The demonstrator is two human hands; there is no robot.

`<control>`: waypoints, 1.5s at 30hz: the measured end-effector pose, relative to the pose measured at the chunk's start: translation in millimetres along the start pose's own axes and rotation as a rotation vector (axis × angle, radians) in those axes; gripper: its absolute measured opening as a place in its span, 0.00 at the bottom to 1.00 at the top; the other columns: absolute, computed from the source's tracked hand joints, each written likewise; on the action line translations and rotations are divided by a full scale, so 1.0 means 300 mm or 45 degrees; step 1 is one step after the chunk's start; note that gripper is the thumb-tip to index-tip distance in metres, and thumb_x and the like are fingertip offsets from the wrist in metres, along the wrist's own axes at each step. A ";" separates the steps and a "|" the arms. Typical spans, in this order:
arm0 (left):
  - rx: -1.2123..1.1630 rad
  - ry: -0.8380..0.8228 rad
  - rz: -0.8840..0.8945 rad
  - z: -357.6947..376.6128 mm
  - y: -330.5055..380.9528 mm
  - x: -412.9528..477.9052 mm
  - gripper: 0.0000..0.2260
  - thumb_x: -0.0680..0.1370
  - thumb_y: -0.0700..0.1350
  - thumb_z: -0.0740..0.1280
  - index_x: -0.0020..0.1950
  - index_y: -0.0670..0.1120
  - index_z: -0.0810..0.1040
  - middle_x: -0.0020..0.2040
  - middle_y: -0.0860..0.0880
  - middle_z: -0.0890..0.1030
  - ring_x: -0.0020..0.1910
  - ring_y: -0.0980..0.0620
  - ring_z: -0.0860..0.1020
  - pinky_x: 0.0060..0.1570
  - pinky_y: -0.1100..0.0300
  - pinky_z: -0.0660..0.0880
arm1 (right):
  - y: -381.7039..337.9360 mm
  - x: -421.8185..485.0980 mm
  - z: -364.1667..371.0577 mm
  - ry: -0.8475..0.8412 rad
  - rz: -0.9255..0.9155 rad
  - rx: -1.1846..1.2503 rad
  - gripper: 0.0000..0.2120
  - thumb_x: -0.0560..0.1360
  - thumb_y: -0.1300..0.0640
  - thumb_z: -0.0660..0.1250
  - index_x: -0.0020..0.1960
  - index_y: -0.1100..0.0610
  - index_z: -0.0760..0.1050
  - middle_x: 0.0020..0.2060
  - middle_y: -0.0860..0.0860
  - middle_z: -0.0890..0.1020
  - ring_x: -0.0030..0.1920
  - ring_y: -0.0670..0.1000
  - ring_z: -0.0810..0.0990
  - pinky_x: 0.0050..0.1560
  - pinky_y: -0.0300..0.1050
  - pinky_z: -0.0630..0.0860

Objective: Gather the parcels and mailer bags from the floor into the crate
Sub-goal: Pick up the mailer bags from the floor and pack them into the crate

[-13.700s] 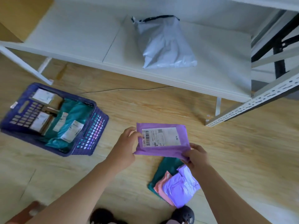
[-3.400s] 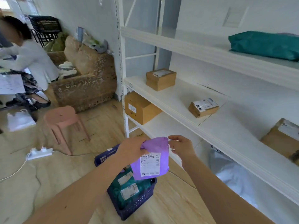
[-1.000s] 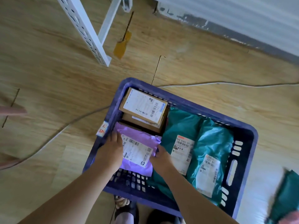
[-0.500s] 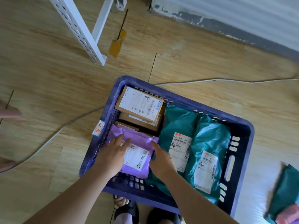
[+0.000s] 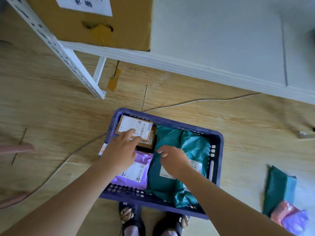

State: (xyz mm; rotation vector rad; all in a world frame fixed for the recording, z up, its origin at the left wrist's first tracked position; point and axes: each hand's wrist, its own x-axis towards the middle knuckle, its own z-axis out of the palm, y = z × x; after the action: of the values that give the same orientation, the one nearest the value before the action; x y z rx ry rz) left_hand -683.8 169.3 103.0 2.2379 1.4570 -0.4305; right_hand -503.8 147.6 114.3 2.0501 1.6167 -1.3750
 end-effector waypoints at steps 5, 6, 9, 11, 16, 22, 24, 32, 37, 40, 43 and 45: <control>-0.056 0.097 0.082 -0.305 0.106 -0.106 0.23 0.74 0.47 0.69 0.68 0.47 0.71 0.71 0.43 0.67 0.64 0.41 0.73 0.59 0.49 0.73 | -0.101 -0.240 -0.267 0.129 -0.103 0.069 0.19 0.75 0.63 0.56 0.61 0.50 0.76 0.57 0.51 0.81 0.56 0.54 0.78 0.56 0.50 0.77; -0.065 0.155 0.120 -0.398 0.142 -0.142 0.22 0.72 0.46 0.72 0.66 0.46 0.74 0.68 0.42 0.71 0.60 0.41 0.76 0.54 0.49 0.76 | -0.118 -0.310 -0.332 0.179 -0.110 0.101 0.19 0.75 0.63 0.56 0.61 0.51 0.76 0.57 0.51 0.81 0.56 0.54 0.78 0.55 0.50 0.76; -0.082 0.145 0.158 -0.621 0.249 -0.240 0.23 0.78 0.48 0.64 0.73 0.50 0.65 0.72 0.48 0.63 0.68 0.47 0.68 0.63 0.52 0.70 | -0.148 -0.504 -0.503 0.315 -0.129 0.149 0.18 0.76 0.63 0.56 0.60 0.51 0.77 0.55 0.50 0.82 0.54 0.53 0.79 0.54 0.48 0.77; -0.030 0.122 0.206 -0.775 0.306 -0.296 0.23 0.80 0.49 0.59 0.75 0.52 0.60 0.75 0.50 0.58 0.72 0.50 0.62 0.70 0.54 0.62 | -0.164 -0.643 -0.619 0.393 -0.130 0.209 0.17 0.76 0.63 0.56 0.59 0.52 0.78 0.54 0.50 0.82 0.54 0.52 0.79 0.56 0.47 0.77; -0.095 0.188 0.313 -1.078 0.440 -0.419 0.22 0.80 0.48 0.60 0.74 0.51 0.62 0.74 0.51 0.59 0.71 0.51 0.63 0.68 0.56 0.63 | -0.201 -0.933 -0.815 0.559 -0.110 0.238 0.17 0.73 0.64 0.58 0.56 0.51 0.79 0.50 0.49 0.83 0.50 0.50 0.79 0.50 0.40 0.74; -0.044 0.311 0.447 -1.309 0.601 -0.552 0.22 0.80 0.50 0.60 0.73 0.52 0.62 0.74 0.53 0.59 0.70 0.52 0.64 0.67 0.58 0.64 | -0.244 -1.234 -0.925 0.762 -0.165 0.262 0.16 0.75 0.61 0.57 0.55 0.50 0.79 0.48 0.47 0.82 0.46 0.47 0.79 0.46 0.37 0.74; -0.026 0.365 0.518 -1.361 0.659 -0.591 0.22 0.80 0.51 0.60 0.73 0.53 0.62 0.73 0.54 0.60 0.70 0.53 0.64 0.67 0.58 0.63 | -0.236 -1.320 -0.941 0.828 -0.190 0.247 0.16 0.74 0.61 0.58 0.56 0.50 0.79 0.50 0.46 0.83 0.50 0.47 0.80 0.52 0.40 0.75; 0.048 0.517 0.730 -1.482 0.986 -0.727 0.22 0.80 0.53 0.60 0.73 0.52 0.62 0.73 0.54 0.62 0.70 0.53 0.65 0.67 0.59 0.62 | -0.081 -1.595 -1.007 1.062 -0.176 0.135 0.15 0.75 0.60 0.59 0.58 0.49 0.78 0.51 0.46 0.82 0.52 0.47 0.79 0.56 0.43 0.75; 0.132 0.580 0.801 -1.458 1.228 -0.773 0.22 0.79 0.52 0.60 0.73 0.51 0.63 0.72 0.53 0.63 0.68 0.52 0.66 0.66 0.59 0.64 | 0.136 -1.748 -1.040 1.154 -0.121 0.050 0.15 0.76 0.57 0.60 0.59 0.47 0.76 0.53 0.43 0.81 0.54 0.46 0.78 0.57 0.42 0.74; 0.137 0.566 0.815 -1.401 1.433 -0.795 0.23 0.79 0.52 0.61 0.73 0.51 0.63 0.72 0.53 0.64 0.68 0.52 0.66 0.66 0.58 0.64 | 0.345 -1.862 -1.041 1.197 -0.071 0.048 0.15 0.75 0.57 0.60 0.59 0.47 0.77 0.53 0.44 0.81 0.54 0.46 0.78 0.55 0.41 0.74; 0.144 0.542 0.843 -1.348 1.608 -0.804 0.23 0.79 0.51 0.61 0.73 0.51 0.63 0.71 0.53 0.65 0.67 0.51 0.67 0.65 0.58 0.65 | 0.531 -1.954 -1.045 1.222 -0.022 0.061 0.15 0.75 0.59 0.60 0.59 0.49 0.77 0.53 0.45 0.81 0.53 0.47 0.78 0.55 0.41 0.74; 0.116 0.520 0.853 -1.301 1.729 -0.816 0.23 0.78 0.50 0.62 0.73 0.51 0.63 0.70 0.53 0.65 0.67 0.51 0.67 0.64 0.59 0.65 | 0.665 -2.009 -1.037 1.240 0.017 0.095 0.15 0.74 0.60 0.61 0.58 0.50 0.78 0.52 0.45 0.82 0.52 0.47 0.79 0.54 0.41 0.74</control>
State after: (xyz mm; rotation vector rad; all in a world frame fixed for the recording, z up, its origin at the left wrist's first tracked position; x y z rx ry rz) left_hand -296.9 -5.0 651.9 2.8144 0.7584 0.1895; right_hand -153.2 -132.7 660.5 3.0024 1.8174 -0.3774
